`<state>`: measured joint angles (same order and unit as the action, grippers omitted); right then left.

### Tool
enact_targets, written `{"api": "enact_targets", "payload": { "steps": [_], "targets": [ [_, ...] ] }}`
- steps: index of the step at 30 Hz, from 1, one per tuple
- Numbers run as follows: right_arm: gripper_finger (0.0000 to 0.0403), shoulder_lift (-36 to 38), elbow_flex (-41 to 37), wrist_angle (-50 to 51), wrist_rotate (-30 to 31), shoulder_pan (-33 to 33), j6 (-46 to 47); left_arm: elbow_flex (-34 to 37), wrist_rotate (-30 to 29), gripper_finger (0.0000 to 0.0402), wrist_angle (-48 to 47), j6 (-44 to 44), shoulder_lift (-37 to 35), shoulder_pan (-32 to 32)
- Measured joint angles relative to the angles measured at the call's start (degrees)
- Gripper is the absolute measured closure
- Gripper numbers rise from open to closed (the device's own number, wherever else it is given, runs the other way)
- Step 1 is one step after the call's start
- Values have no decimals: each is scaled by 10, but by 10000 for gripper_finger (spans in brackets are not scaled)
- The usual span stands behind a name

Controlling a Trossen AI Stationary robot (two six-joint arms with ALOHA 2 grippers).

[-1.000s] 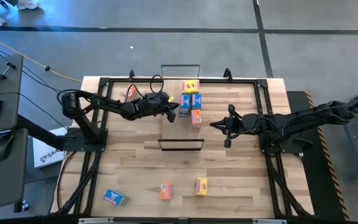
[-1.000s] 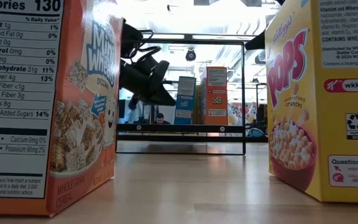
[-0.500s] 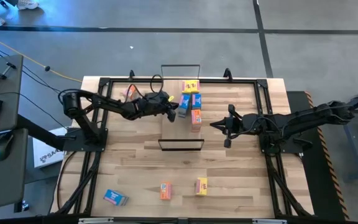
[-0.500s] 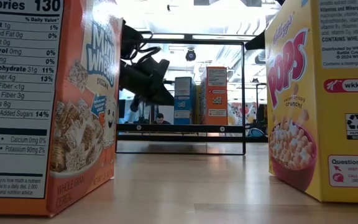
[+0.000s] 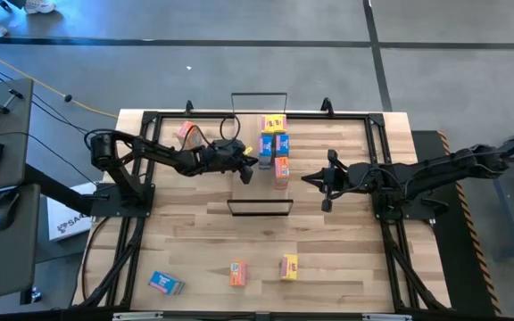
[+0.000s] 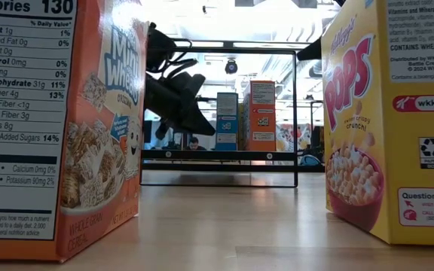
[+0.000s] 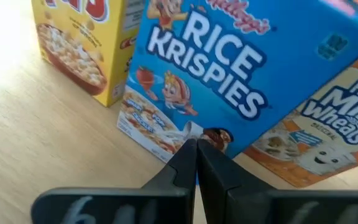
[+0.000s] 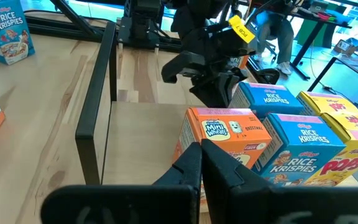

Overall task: Stack cereal on shelf
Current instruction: Put the top blue cereal box on the shelf aligned with the other blue cereal box on the shelf

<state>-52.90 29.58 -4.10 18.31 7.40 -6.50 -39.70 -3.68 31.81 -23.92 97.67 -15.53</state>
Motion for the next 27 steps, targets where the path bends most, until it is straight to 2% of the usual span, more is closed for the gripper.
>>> {"api": "enact_targets", "payload": {
  "steps": [16, 27],
  "targets": [
    [403, 0, 0, 0, 0, 0, 0, 0, 3, 397, 55, 11, 0, -17],
    [403, 0, 0, -1, 0, 0, 0, 0, 5, 397, 52, 21, 0, -17]
  ]
}}
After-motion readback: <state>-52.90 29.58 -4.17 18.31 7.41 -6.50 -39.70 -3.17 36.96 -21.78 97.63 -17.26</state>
